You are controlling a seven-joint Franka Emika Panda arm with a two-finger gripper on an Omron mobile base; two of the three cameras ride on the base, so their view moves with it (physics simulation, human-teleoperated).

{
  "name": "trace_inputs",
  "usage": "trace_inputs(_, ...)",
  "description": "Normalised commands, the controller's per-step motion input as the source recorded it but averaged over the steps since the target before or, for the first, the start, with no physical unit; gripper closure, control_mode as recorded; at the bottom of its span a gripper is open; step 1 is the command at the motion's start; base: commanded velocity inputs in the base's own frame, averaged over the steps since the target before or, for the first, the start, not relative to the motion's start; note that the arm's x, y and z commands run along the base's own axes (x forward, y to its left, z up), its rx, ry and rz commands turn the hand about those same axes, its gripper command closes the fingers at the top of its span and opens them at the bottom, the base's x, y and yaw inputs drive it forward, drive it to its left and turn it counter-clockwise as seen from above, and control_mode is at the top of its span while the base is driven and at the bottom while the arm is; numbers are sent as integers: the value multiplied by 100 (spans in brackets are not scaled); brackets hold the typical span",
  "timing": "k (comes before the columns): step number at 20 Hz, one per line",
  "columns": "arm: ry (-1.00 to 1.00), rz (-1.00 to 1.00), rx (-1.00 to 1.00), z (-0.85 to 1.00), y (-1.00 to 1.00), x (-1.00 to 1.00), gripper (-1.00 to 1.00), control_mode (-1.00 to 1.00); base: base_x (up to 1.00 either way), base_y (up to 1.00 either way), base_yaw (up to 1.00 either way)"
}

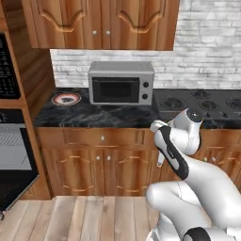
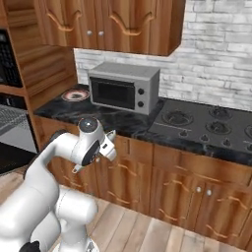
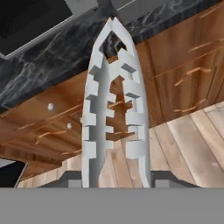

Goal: Pick up the tongs from the counter and place them near the plate next to the oven.

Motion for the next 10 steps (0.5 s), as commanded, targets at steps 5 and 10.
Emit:
trace_inputs(5, 0, 0, 0, 0, 0, 0, 100, 100, 100, 90, 0)
trace_inputs(10, 0, 0, 0, 0, 0, 0, 100, 100, 100, 87, 0)
